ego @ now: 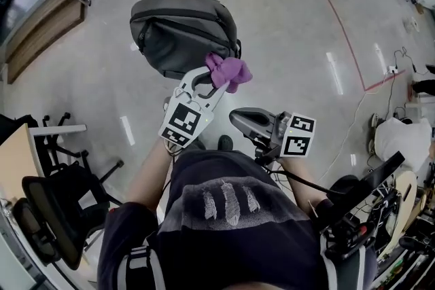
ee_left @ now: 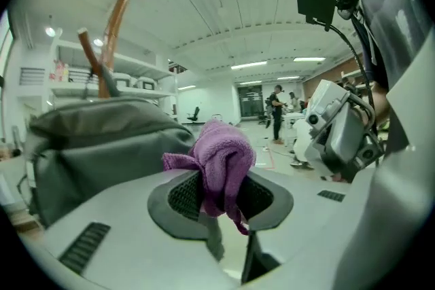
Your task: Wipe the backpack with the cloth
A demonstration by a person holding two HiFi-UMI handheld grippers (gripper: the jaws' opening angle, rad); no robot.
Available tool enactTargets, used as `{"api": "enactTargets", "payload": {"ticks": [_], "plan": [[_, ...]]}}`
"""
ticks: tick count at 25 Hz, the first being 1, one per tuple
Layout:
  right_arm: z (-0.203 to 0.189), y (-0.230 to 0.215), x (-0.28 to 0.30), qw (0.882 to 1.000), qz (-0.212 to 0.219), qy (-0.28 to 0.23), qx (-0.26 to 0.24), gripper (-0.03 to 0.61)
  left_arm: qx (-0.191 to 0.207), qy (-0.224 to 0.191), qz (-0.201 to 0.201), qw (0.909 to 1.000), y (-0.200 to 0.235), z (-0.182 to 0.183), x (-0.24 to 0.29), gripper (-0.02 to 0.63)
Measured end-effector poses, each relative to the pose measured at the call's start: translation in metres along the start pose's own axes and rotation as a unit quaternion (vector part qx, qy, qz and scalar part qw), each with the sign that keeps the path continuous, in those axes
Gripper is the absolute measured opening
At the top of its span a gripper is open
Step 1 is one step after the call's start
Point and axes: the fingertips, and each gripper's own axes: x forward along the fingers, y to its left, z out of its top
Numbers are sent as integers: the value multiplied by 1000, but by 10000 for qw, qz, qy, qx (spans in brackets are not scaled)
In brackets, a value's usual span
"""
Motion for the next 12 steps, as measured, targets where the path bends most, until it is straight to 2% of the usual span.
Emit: {"api": "enactTargets", "payload": {"ticks": [2, 3, 5, 6, 7, 9, 11, 12], "plan": [[0, 0, -1, 10000, 7, 6, -17, 5, -93, -227, 996, 9947, 51, 5, -35, 118], [0, -1, -1, 10000, 5, 13, -17, 5, -236, -367, 1626, 9857, 85, 6, -57, 118], [-2, -3, 0, 10000, -13, 49, -3, 5, -455, -476, 2816, 9573, 156, 3, -102, 118], [-3, -4, 0, 10000, -24, 80, 4, 5, -489, -418, 3242, 9438, 188, -1, -118, 118], [-4, -4, 2, 9999, -30, 115, 6, 5, -476, -323, 3525, 9341, 215, -5, -130, 118], [-6, -5, 8, 9998, -34, 178, -11, 5, -365, -87, 3777, 9252, 261, -11, -138, 118], [-6, -4, 14, 9998, -50, 209, -54, 5, -227, 211, 3774, 9255, 295, -16, -130, 118], [-4, -3, 16, 9997, -64, 208, -77, 5, -165, 345, 3686, 9288, 305, -17, -122, 118]]}}
